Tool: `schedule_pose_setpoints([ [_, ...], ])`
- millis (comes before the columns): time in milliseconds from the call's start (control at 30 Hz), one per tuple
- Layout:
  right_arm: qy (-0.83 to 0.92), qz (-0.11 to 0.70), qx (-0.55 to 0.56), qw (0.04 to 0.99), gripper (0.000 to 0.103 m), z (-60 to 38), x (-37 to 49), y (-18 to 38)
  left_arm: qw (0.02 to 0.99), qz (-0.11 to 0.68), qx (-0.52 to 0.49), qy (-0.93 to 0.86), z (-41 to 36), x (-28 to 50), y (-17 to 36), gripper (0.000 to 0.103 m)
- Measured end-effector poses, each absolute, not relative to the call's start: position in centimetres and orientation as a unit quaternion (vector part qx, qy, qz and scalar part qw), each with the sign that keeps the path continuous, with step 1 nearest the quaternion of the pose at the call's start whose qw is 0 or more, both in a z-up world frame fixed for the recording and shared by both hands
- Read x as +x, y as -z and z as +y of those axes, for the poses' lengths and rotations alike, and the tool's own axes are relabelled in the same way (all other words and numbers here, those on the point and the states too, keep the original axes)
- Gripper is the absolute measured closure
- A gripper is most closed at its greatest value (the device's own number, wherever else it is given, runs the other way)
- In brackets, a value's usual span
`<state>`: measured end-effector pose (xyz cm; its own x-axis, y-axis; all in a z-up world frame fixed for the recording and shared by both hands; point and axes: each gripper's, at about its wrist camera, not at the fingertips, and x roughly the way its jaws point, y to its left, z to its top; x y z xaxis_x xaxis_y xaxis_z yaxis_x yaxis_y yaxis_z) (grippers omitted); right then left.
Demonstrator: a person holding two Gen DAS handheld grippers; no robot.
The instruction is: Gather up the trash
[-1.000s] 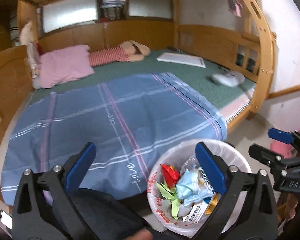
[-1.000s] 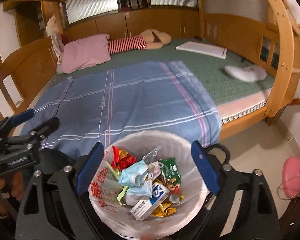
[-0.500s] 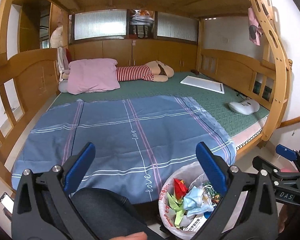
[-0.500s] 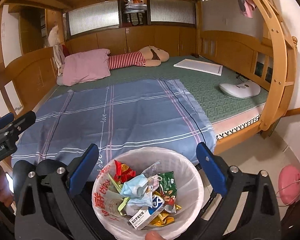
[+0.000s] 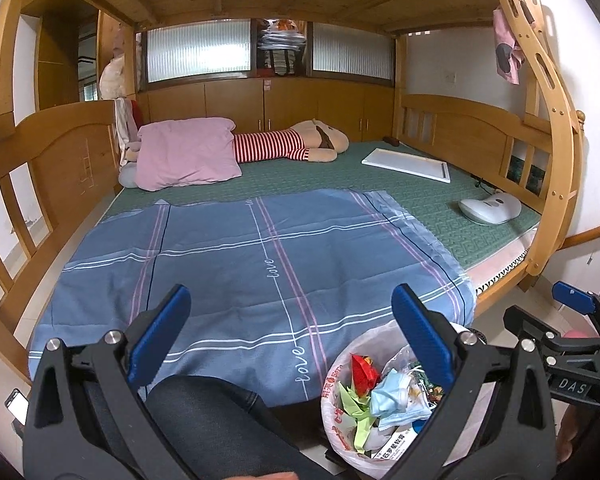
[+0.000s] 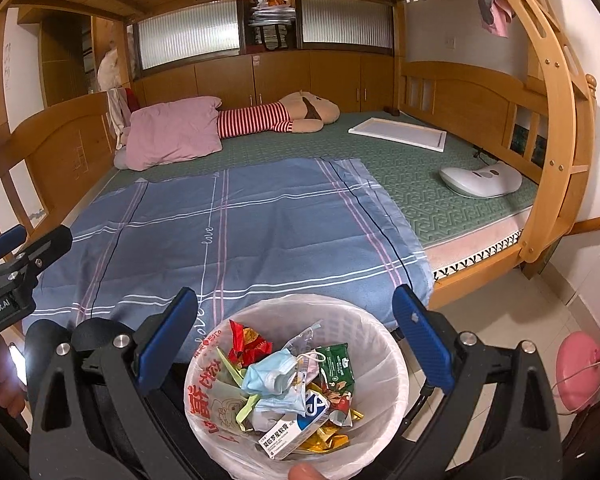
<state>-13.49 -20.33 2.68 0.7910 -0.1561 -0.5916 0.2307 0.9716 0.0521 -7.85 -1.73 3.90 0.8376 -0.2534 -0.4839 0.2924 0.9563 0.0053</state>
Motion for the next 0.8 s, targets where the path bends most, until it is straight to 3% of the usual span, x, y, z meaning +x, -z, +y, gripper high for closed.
schedule_pose_setpoints([
  [800, 0.103, 0.308, 0.061, 0.944, 0.007, -20.16, -13.42, -2.53, 0.957, 0.248, 0.041, 0.143, -1.63, -7.8, -3.82, 0.003],
])
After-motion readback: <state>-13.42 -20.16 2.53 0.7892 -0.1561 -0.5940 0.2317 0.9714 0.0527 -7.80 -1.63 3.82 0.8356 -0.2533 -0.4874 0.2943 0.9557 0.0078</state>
